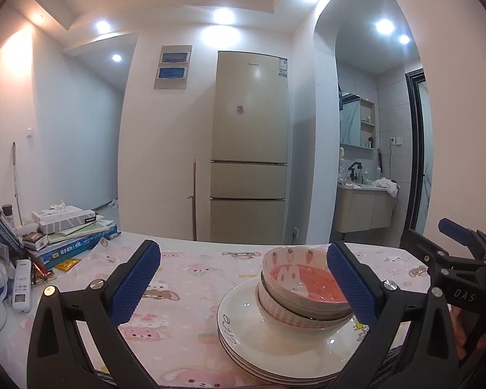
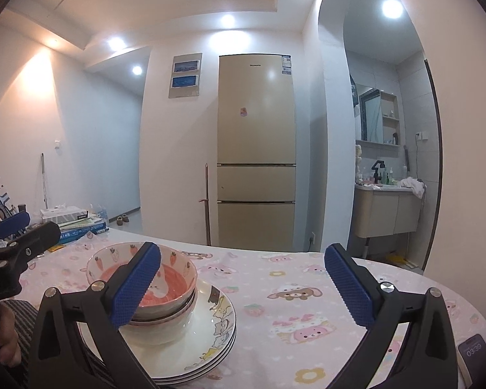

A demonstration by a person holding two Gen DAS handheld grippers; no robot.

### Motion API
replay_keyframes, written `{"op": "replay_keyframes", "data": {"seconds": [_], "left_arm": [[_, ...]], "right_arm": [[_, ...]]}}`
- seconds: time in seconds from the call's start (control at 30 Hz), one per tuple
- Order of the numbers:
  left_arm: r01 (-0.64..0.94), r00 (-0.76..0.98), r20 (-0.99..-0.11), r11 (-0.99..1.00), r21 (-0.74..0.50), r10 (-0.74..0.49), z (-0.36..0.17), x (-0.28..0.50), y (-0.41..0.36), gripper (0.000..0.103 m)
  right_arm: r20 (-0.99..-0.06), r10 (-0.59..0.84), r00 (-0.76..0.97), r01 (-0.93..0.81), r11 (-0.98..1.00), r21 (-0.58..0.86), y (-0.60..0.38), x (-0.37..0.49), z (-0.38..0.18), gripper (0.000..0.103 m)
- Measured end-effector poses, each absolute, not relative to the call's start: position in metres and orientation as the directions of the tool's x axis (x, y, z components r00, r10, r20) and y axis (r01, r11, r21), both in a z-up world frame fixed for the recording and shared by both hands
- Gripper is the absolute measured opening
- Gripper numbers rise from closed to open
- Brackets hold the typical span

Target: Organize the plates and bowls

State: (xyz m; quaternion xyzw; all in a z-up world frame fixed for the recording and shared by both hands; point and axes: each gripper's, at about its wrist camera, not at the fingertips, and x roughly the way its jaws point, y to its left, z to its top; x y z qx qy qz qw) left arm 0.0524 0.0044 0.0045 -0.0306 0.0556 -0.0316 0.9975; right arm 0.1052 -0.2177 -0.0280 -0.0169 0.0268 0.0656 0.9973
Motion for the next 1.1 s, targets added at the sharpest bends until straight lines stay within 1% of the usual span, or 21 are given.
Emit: {"op": "replay_keyframes", "data": {"seconds": [0.27, 0.4, 1.1], "left_arm": [[0.059, 0.990, -0.124, 0.996, -0.064, -0.066, 0.0023, 0.0570, 0.0051, 0.103], [0.060, 0.989, -0.131, 0.997, -0.056, -0.067, 0.0024, 0.0588, 0.0036, 0.103], [0.055, 0.992, -0.108, 0.998, -0.024, -0.057, -0.0014, 0.0570, -0.0022, 0.103]], "right_arm": [[-0.052, 0.123, 0.991, -0.125, 0.992, -0.034, -0.2184, 0.1015, -0.0273, 0.103], [-0.035, 0.126, 0.991, -0.127, 0.991, -0.045, -0.2176, 0.0976, -0.0271, 0.103], [-0.064, 0.129, 0.990, -0.131, 0.991, -0.035, -0.2192, 0.1031, -0.0284, 0.103]]}}
